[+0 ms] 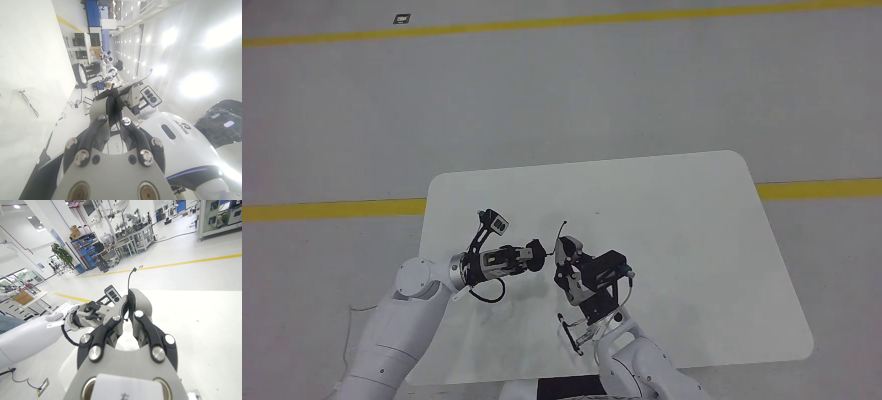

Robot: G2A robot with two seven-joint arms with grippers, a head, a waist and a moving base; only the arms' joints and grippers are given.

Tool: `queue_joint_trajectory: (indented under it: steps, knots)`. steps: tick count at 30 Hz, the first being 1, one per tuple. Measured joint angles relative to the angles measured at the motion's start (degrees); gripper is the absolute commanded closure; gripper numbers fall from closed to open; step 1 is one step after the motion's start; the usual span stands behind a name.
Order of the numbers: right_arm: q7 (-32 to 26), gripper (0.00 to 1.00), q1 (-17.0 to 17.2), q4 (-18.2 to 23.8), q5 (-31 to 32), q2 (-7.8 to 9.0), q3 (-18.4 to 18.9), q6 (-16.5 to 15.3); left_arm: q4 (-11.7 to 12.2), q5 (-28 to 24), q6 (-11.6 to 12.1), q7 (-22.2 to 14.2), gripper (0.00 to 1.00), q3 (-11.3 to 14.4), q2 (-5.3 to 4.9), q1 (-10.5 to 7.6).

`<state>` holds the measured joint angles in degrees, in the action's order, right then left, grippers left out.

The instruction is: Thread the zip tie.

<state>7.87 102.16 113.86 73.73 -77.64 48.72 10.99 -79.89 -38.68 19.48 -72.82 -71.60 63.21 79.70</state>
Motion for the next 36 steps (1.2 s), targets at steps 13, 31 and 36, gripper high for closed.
queue_joint_trajectory:
  steps: [13,31,36]
  knots:
    - [0.6,1.00,-0.5,-0.1,-0.2,0.13,-0.4,0.6,0.0,0.0,0.0,0.0,1.00,0.0,0.00,0.00]
    - [-0.4,1.00,-0.4,-0.4,0.0,0.24,-0.5,0.6,0.0,0.0,0.0,0.0,1.00,0.0,0.00,0.00]
    - [-0.4,1.00,-0.5,-0.4,-0.5,0.26,-0.5,0.1,0.0,0.0,0.0,0.0,1.00,0.0,0.00,0.00]
